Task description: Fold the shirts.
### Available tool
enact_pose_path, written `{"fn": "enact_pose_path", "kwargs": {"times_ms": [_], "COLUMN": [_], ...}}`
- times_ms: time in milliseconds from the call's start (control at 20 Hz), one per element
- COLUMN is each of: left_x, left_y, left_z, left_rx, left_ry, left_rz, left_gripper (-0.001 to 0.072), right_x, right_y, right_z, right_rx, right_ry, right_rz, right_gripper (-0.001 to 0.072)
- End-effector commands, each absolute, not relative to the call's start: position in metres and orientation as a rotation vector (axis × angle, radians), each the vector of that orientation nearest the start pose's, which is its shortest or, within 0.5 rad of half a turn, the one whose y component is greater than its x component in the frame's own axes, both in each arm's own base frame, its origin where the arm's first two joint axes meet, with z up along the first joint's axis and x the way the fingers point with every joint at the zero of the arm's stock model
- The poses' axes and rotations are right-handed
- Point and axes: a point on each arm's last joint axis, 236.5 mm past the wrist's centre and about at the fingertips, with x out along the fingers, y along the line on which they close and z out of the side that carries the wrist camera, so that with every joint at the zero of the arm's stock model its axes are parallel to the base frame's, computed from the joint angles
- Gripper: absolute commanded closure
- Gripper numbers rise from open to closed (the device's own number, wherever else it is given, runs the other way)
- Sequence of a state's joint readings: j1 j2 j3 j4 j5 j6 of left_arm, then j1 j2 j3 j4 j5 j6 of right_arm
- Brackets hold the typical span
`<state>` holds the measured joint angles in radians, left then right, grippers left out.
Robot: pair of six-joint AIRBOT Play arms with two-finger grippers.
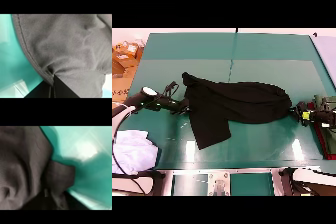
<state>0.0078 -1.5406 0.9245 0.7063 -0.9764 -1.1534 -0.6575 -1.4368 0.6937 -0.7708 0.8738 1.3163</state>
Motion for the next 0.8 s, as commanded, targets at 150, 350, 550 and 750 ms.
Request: {"fn": "enact_pose_path", "kwargs": {"times_ms": [150, 350, 550, 750], "left_x": [0.364, 0.39, 0.403, 0.327], "left_y": [-0.147, -0.14, -0.136, -0.134], "left_z": [-0.079, 0.014, 0.208, 0.426], "left_rx": [-0.545, -0.412, -0.241, -0.073], "left_ry": [1.4, 1.254, 0.8, 0.232], "left_rz": [-0.519, -0.566, -0.6, -0.604], "left_gripper": [0.068, 0.0681, 0.0681, 0.068], "right_x": [0.333, 0.377, 0.392, 0.339], "right_y": [-0.079, -0.09, -0.09, -0.052], "right_z": [-0.123, -0.006, 0.199, 0.401], "right_rx": [1.054, 0.92, 0.625, 0.351], "right_ry": [1.206, 1.016, 0.639, 0.191], "right_rz": [-0.161, -0.016, 0.071, 0.086], "right_gripper": [0.0698, 0.0699, 0.0699, 0.0698]}}
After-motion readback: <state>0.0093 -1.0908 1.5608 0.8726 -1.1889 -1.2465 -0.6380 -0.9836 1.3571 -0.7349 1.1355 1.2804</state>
